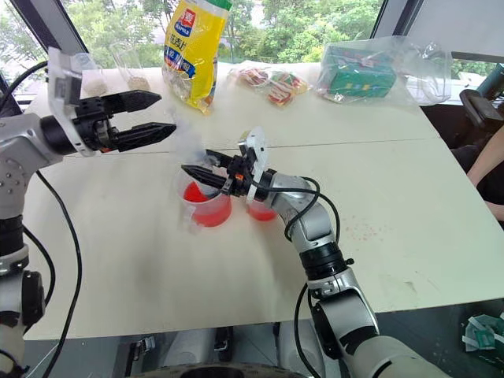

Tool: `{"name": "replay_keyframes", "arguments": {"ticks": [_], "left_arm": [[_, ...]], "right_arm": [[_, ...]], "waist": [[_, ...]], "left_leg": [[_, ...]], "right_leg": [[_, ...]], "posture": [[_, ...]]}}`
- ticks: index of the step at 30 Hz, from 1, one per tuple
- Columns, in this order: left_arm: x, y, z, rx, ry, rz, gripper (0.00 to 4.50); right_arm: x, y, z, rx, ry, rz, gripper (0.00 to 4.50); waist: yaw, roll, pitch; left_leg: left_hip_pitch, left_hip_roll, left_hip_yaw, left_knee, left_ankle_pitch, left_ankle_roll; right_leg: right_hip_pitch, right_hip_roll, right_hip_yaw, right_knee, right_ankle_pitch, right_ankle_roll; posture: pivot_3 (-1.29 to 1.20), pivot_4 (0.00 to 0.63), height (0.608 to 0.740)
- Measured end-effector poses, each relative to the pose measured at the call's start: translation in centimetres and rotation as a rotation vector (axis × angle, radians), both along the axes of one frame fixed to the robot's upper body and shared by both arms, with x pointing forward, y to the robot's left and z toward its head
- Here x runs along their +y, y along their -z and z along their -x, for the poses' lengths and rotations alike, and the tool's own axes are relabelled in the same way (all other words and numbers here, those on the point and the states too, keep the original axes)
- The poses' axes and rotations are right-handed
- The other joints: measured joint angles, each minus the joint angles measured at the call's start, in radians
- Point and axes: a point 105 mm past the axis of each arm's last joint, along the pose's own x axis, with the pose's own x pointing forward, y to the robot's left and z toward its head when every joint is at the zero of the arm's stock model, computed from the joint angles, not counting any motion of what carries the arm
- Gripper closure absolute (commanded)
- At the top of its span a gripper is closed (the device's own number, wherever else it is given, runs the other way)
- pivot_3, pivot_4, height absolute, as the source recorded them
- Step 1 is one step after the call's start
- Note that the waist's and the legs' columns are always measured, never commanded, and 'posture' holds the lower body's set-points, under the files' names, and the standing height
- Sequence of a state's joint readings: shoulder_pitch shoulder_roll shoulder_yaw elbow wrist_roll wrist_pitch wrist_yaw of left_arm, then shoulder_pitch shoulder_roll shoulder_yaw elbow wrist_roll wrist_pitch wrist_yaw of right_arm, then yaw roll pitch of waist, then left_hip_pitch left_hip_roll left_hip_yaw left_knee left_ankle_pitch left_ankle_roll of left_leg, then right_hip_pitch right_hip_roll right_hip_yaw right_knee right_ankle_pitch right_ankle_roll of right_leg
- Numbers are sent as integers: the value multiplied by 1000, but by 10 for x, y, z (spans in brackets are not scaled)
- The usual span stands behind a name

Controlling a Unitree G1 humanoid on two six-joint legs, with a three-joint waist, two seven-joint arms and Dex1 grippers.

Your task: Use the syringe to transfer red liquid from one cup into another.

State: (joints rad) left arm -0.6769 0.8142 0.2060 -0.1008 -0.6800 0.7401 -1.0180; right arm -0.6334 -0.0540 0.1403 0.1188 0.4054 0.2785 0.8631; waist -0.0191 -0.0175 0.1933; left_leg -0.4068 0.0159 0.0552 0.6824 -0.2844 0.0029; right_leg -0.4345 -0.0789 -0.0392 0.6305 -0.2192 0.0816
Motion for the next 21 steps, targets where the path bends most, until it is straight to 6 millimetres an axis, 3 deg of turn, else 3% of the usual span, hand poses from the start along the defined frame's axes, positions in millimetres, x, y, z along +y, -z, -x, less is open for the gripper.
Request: {"name": "replay_keyframes", "arguments": {"ticks": [6,9,16,18,21], "left_arm": [[4,17,3,70,-1,-28,112],[4,15,1,66,-6,-22,112],[-3,-3,-4,16,16,22,112],[-7,-6,-6,10,29,35,112],[-15,-8,-8,2,63,49,112]], "right_arm": [[-1,-38,-1,-75,7,-90,3136],[-6,-51,1,-94,21,-125,3136],[-50,-105,12,-163,122,-244,3136],[-65,-110,16,-184,166,-235,3136],[-83,-100,16,-155,230,-216,3136]], "waist": [[3,0,1],[6,0,1],[7,0,1],[6,0,1],[6,0,1]], "left_leg": [[-3,-1,-1,-1,0,0],[-3,-1,0,-1,-1,1],[-3,-1,-1,-1,-1,1],[-3,-1,0,-1,-1,1],[-3,-1,0,-1,-1,1]], "right_leg": [[-2,0,-1,0,1,1],[-2,-1,-1,-1,1,1],[-2,-1,-2,-1,1,1],[-2,-1,-2,-1,1,1],[-2,-1,-2,-1,1,1]], "posture": [[0,150,740],[0,150,740],[0,150,740],[0,150,740],[0,150,740]]}}
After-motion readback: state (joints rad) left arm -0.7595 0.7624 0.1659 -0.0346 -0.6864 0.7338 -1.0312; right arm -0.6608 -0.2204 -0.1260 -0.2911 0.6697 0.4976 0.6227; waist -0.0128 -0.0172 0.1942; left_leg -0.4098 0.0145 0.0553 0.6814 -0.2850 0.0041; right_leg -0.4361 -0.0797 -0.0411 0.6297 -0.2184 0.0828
